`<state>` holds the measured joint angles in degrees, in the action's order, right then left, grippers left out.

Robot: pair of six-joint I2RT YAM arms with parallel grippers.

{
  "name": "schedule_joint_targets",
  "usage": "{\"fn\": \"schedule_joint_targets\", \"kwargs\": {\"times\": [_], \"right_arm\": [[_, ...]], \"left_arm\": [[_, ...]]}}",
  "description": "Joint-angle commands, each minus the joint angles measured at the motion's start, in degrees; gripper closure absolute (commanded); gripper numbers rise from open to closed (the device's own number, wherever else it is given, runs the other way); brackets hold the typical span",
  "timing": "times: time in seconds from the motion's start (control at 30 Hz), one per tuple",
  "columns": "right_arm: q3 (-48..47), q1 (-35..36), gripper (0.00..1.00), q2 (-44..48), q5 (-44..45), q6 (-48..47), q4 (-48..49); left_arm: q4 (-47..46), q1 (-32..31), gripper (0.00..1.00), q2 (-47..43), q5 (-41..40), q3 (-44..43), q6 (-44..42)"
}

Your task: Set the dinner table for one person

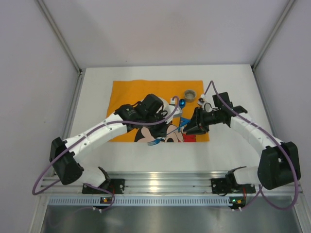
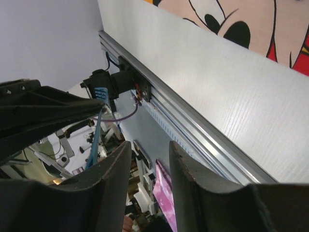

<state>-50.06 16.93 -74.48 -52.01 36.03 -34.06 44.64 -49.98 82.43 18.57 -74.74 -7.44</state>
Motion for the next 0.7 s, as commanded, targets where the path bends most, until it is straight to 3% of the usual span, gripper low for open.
{"fn": "schedule_joint_targets", "kwargs": {"times": [0.0, 0.33, 0.67], "right_arm": [[-5.65, -0.85, 0.62, -2.25, -3.18, -2.72, -0.91], [-8.47, 5.21, 0.6, -2.16, -8.28, 1.5, 1.02], [-2.76, 7.59, 0.56, 3.28, -10.13, 2.64, 1.02]], "left_arm": [[0.62, -0.12, 1.0, -3.33, 2.0, 0.11, -0.21], [-0.52, -0.12, 1.0, -2.72, 0.07, 2.76, 0.15], [-2.19, -0.12, 1.0, -2.8, -2.48, 2.49, 0.15]]}}
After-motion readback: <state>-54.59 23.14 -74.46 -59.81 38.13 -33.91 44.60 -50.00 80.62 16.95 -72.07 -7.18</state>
